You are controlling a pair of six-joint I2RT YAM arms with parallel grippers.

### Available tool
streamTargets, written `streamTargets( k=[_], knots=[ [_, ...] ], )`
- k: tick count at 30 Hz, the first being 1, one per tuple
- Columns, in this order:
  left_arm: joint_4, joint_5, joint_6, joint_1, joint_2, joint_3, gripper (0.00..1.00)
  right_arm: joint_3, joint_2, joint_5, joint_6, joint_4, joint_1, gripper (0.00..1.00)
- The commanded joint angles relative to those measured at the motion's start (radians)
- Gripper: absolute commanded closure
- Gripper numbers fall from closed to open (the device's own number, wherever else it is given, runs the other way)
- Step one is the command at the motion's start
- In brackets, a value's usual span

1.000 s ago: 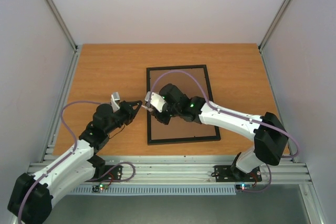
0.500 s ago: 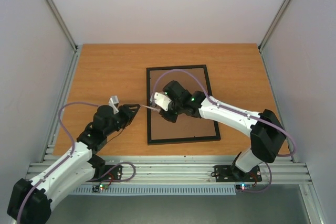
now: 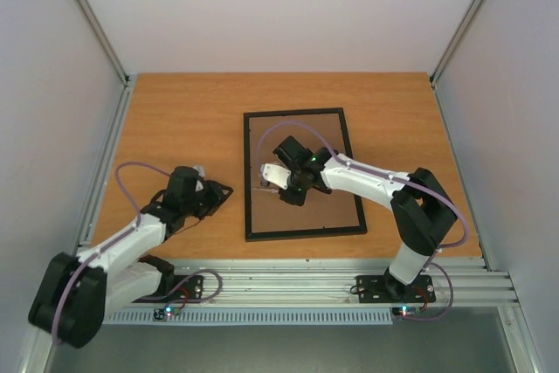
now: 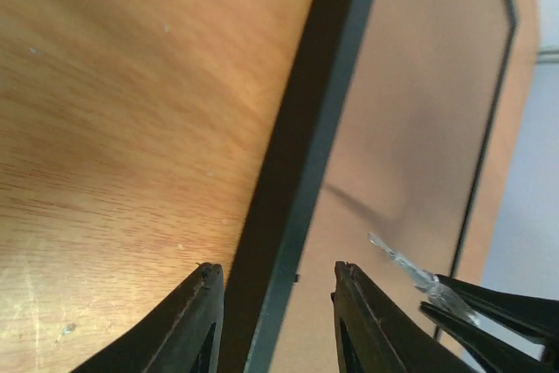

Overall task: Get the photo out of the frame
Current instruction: Release the photo frame item from the photo frame.

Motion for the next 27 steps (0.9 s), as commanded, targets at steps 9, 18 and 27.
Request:
streamTargets(
  k=[9,18,27],
  knots=[
    [0.232,0.202,0.099,-0.003,0.346,0.083,0.65,-0.029,0.042,0.023,-0.094,0.017,0.012,0.99],
    [0.287,0.210,0.111,-0.024,0.474,0.103,0.72,-0.040,0.058,0.021,-0.112,0.004,0.026,0.99],
    [0.299,0.203,0.112,-0.027,0.502,0.094,0.78,-0.046,0.074,0.011,-0.117,0.007,0.043,0.99]
  ],
)
